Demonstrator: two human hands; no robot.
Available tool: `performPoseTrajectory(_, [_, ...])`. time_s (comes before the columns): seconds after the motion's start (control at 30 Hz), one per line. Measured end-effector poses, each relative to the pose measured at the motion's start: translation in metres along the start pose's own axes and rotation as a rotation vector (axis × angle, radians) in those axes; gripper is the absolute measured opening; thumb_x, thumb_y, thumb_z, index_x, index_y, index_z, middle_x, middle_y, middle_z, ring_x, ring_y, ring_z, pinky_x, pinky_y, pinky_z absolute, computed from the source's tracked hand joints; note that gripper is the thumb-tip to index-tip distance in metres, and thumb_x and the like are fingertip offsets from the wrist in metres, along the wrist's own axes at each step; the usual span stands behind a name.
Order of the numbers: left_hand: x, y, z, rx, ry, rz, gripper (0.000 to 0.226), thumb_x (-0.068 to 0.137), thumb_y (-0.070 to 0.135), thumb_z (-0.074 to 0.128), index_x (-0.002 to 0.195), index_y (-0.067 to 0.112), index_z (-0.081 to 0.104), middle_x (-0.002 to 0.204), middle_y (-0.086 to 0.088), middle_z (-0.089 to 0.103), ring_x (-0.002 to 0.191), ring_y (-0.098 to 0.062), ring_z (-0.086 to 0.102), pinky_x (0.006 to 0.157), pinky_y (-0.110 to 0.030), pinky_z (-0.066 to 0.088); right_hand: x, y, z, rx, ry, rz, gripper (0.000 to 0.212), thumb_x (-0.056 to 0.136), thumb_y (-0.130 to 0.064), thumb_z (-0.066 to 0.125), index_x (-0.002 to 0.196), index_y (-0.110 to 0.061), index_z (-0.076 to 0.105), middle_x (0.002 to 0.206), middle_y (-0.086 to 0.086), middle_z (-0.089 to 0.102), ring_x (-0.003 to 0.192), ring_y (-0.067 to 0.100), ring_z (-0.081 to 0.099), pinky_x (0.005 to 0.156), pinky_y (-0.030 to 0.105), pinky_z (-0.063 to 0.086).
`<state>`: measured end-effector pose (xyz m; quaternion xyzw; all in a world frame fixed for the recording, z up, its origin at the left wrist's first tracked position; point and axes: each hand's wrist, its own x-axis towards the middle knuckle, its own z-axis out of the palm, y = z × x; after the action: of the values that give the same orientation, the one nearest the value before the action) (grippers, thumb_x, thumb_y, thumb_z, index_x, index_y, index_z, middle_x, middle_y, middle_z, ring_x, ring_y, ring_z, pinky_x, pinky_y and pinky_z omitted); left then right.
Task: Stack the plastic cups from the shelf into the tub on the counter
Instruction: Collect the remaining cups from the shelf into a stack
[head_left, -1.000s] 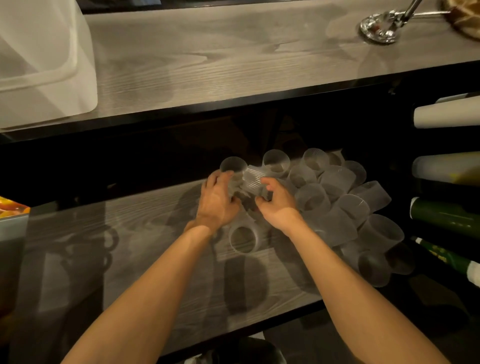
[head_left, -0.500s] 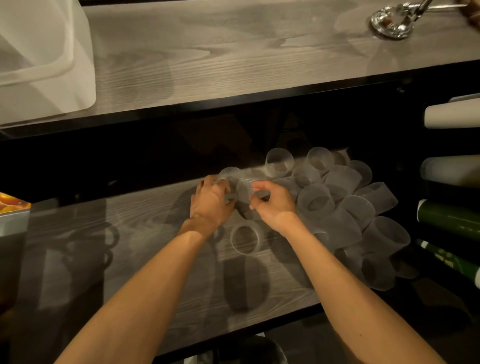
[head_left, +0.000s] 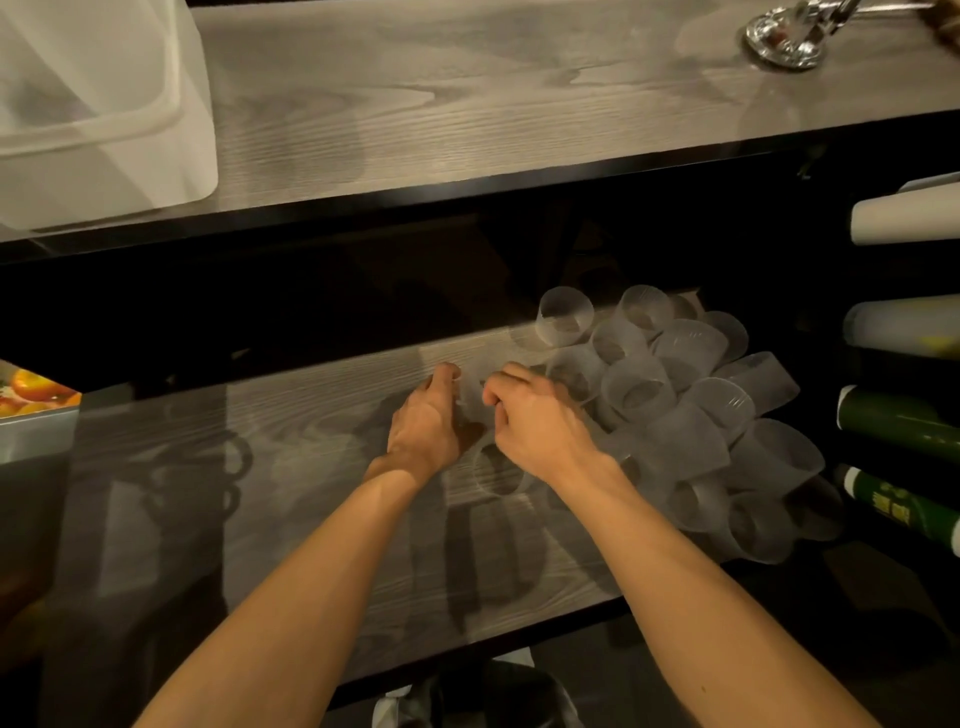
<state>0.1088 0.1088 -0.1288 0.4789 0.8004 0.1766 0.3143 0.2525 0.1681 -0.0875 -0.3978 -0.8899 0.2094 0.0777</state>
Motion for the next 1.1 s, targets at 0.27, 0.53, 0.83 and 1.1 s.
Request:
performPoseTrajectory(0.27, [0.003,-0.002,0.000,-0.113,-0.027,-0.039,0.077,0.088,0.016,0.074,0.154,0.025,0.036,0.140,-0.003,0.058,0.125,-0.026,0.058,0.104,-0.043,0.052,-0.007,0.007,0.013,0.084,0.031,0.111,0.016,0.092,-0.010,0.063,0.105,-0.018,0.068,0.115,-0.002,0.060,0.089,0.022,0.064,0.074,0.039,0.056])
performPoseTrajectory(0.53, [0.006,0.019,-0.006,-0.306,-0.017,-0.106,0.030,0.099,0.012,0.057,0.126,0.023,0.059,0.108,0.005,0.066,0.095,-0.015,0.067,0.079,-0.029,0.054,0.003,0.015,0.013,0.354,-0.128,0.573,0.044,0.100,-0.018,0.060,0.143,-0.020,0.051,0.132,0.003,0.064,0.118,0.026,0.064,0.097,0.038,0.054])
performPoseTrajectory(0.83, [0.028,0.068,-0.012,-0.449,0.148,0.153,0.035,0.104,0.023,0.055,0.139,0.021,0.058,0.122,-0.002,0.067,0.094,-0.013,0.069,0.072,-0.025,0.058,0.002,0.029,-0.044,0.422,0.343,0.510,0.030,0.094,-0.011,0.064,0.124,-0.017,0.061,0.099,-0.004,0.065,0.086,0.012,0.062,0.079,0.028,0.052])
performPoseTrajectory(1.1, [0.028,0.099,0.018,-0.482,-0.033,0.151,0.037,0.106,0.017,0.051,0.143,0.020,0.053,0.127,0.004,0.062,0.100,-0.007,0.066,0.081,-0.022,0.056,-0.017,0.054,-0.046,0.250,0.364,0.563,0.028,0.090,-0.003,0.065,0.117,-0.010,0.063,0.095,0.002,0.064,0.095,0.026,0.067,0.079,0.036,0.057])
